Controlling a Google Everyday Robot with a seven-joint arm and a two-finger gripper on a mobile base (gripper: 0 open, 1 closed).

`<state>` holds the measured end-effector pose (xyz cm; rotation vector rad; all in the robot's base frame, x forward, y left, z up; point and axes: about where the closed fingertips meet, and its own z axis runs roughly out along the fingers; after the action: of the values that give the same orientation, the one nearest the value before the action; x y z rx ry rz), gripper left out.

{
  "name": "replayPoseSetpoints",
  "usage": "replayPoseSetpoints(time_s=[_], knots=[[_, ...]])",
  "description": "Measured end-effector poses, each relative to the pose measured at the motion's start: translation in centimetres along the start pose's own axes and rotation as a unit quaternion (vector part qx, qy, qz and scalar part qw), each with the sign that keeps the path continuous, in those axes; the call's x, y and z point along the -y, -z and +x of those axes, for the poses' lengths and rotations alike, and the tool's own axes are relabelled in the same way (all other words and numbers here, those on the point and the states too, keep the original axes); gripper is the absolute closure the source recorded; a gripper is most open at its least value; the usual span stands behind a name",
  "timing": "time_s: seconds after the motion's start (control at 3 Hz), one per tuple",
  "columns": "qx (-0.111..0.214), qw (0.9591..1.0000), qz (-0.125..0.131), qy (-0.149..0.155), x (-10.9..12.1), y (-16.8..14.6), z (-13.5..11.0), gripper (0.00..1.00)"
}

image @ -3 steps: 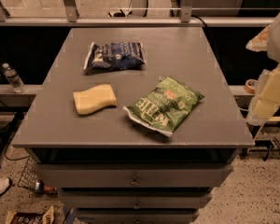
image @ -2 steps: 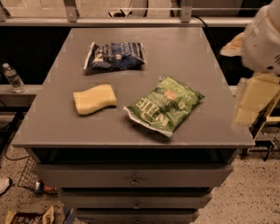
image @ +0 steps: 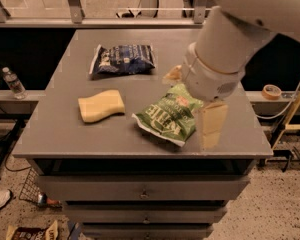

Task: Pick green jalapeno chip bag

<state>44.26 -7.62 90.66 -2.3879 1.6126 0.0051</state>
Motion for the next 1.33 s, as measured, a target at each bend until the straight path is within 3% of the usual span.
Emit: replayPoseSetpoints(time_s=[0.33, 0.67, 1.33], knots=[[0.008, 0.9982, -0.028, 0.053, 3.1, -3.6, -0.3, 0.00], [0.004, 0.9980, -0.035, 0.053, 5.0, -4.6, 1.1, 0.00], [-0.007, 0.9972, -0.067, 0.032, 5.8, -7.8, 3.3, 0.40]])
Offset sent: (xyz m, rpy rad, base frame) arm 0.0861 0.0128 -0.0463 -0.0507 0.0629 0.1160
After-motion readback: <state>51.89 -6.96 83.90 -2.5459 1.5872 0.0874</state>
